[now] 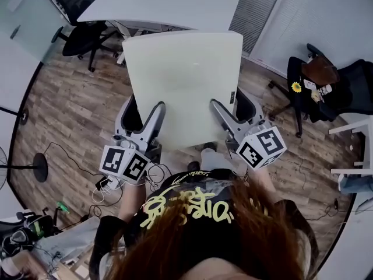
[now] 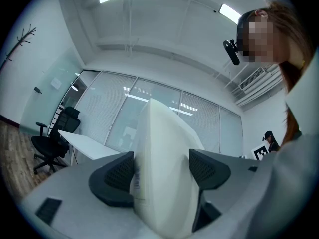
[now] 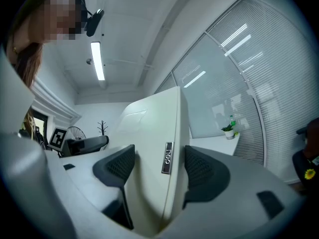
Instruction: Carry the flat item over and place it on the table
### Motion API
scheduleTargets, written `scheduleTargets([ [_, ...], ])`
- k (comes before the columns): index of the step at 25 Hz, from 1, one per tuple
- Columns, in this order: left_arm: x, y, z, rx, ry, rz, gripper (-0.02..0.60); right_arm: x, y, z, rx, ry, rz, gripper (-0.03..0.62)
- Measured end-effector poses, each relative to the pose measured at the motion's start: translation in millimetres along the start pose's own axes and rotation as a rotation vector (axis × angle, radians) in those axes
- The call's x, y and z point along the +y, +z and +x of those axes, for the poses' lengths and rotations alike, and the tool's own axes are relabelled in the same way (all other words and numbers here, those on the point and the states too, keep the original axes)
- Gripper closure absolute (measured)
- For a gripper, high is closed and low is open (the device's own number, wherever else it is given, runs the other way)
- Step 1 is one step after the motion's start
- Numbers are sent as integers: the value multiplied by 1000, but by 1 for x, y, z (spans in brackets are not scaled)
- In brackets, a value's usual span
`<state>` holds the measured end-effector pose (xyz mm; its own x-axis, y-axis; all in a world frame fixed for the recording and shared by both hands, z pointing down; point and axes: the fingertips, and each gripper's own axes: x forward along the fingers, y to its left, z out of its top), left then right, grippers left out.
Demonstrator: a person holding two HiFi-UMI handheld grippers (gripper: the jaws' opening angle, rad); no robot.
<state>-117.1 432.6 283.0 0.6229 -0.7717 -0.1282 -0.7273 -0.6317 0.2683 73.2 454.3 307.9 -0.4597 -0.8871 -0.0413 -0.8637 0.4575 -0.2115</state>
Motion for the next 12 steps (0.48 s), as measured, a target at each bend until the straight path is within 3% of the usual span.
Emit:
scheduleTargets([
  [12, 14, -1, 12, -6, 19, 6, 238, -8, -3, 19, 2, 8, -4, 283],
])
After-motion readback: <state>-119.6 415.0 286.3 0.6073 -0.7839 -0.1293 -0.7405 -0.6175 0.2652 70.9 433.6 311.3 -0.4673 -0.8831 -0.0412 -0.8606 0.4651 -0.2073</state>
